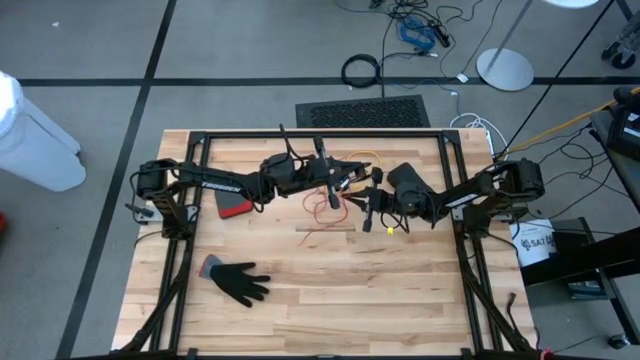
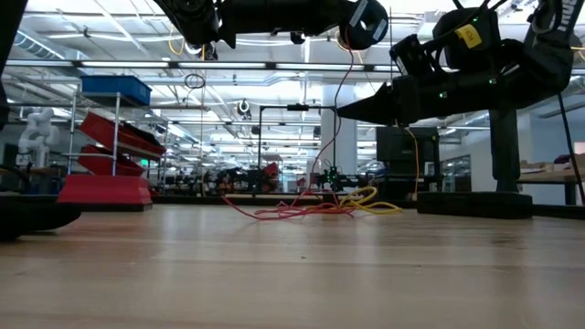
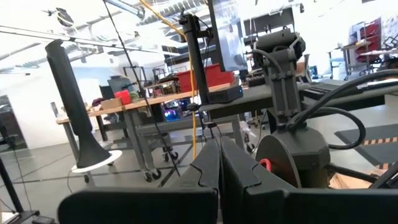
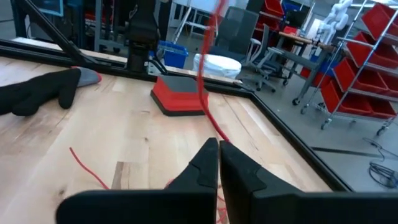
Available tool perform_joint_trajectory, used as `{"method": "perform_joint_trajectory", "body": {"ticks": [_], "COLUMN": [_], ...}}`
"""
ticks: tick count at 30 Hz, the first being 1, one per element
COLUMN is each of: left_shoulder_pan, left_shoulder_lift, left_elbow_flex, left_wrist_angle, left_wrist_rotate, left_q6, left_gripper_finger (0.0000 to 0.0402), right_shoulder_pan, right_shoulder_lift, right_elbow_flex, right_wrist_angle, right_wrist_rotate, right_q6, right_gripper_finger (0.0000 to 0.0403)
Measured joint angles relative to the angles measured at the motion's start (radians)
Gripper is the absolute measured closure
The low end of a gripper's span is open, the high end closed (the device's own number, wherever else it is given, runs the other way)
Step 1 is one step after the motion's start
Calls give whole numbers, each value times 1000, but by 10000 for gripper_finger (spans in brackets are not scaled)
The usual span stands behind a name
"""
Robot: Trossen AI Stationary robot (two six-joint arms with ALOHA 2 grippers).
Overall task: Coil cords
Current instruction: Coil the red wire into the spool
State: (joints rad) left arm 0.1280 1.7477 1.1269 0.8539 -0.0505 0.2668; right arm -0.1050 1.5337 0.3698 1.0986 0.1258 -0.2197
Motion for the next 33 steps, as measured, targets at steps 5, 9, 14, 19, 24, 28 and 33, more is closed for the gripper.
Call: {"method": "perform_joint_trajectory", "body": {"ticks": [5, 9, 14, 19, 24, 28, 33], "left_shoulder_pan": [0, 0, 0, 0, 0, -3, -3], "left_shoulder_lift": [0, 0, 0, 0, 0, 0, 0], "left_elbow_flex": [0, 0, 0, 0, 0, 0, 0], "left_wrist_angle": [-6, -6, -6, -5, -6, -7, -14], "left_wrist_rotate": [1, 1, 1, 1, 1, 1, 1], "left_q6": [0, 0, -1, -1, -3, -3, -2], "left_gripper_finger": [402, 402, 402, 402, 402, 402, 402], "right_shoulder_pan": [0, 0, 0, 0, -1, -1, 2], "right_shoulder_lift": [0, 0, 0, 4, 8, 8, 8], "right_elbow_flex": [0, 0, 2, 49, 94, 97, 97], "right_wrist_angle": [-11, -11, -12, -68, -151, -182, -264], "right_wrist_rotate": [0, 0, 0, 0, 4, 5, 5], "right_q6": [-2, -3, -1, 1, -21, -24, -8], "right_gripper_finger": [388, 363, 340, 338, 347, 354, 352]}}
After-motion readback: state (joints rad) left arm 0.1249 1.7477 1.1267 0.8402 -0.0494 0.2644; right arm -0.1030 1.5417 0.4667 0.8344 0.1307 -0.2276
